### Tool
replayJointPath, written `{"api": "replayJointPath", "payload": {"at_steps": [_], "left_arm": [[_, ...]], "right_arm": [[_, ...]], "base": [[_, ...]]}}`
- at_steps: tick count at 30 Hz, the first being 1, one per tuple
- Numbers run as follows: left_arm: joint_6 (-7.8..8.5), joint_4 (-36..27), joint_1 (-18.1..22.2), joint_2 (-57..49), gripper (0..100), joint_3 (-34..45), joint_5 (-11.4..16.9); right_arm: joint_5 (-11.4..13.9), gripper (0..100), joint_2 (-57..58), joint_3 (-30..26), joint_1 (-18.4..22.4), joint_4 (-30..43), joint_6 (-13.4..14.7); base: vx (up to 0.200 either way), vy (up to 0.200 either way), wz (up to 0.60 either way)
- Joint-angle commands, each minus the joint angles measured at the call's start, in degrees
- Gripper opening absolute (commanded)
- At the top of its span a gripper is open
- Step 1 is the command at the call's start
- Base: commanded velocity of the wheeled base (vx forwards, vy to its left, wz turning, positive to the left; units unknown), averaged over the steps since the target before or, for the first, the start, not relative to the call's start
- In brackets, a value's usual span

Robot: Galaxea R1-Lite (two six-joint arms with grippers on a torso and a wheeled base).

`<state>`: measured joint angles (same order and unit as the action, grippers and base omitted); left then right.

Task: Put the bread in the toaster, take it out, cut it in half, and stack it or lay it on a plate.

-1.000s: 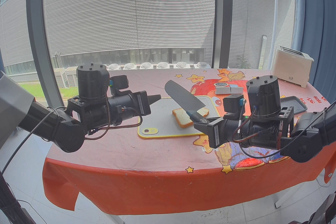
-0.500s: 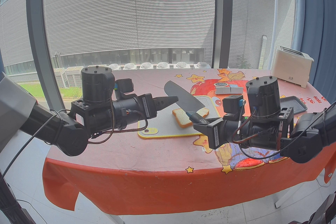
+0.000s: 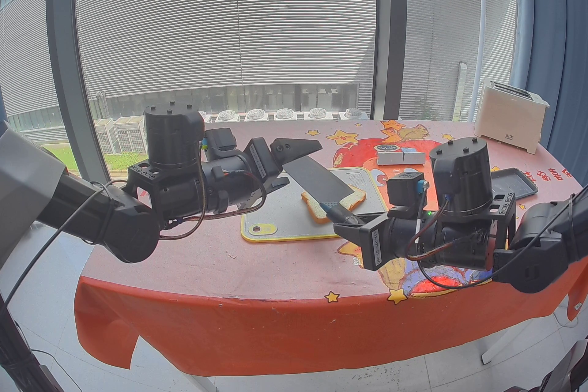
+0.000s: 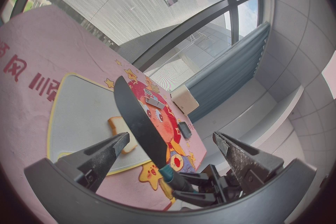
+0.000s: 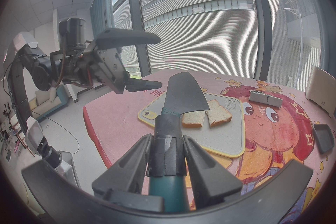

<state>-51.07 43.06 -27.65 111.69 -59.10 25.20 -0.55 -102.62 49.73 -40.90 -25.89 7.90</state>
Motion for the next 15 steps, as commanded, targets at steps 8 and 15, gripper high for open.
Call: {"api": "replayJointPath", "payload": {"at_steps": [8,15], "left_arm": [[-2.02,0.1,1.28,4.33,100,-1.72,0.91],[-2.46,0.1,1.19,3.36,100,-1.11,1.08]], "right_arm": [[-0.15,0,2.07,-0.59,-1.02,-0.12,-0.17],[-0.07,0,2.16,-0.86,-0.85,-2.23,0.1]], "base": [[0.0,0.0,0.0],[0.0,0.0,0.0]]}}
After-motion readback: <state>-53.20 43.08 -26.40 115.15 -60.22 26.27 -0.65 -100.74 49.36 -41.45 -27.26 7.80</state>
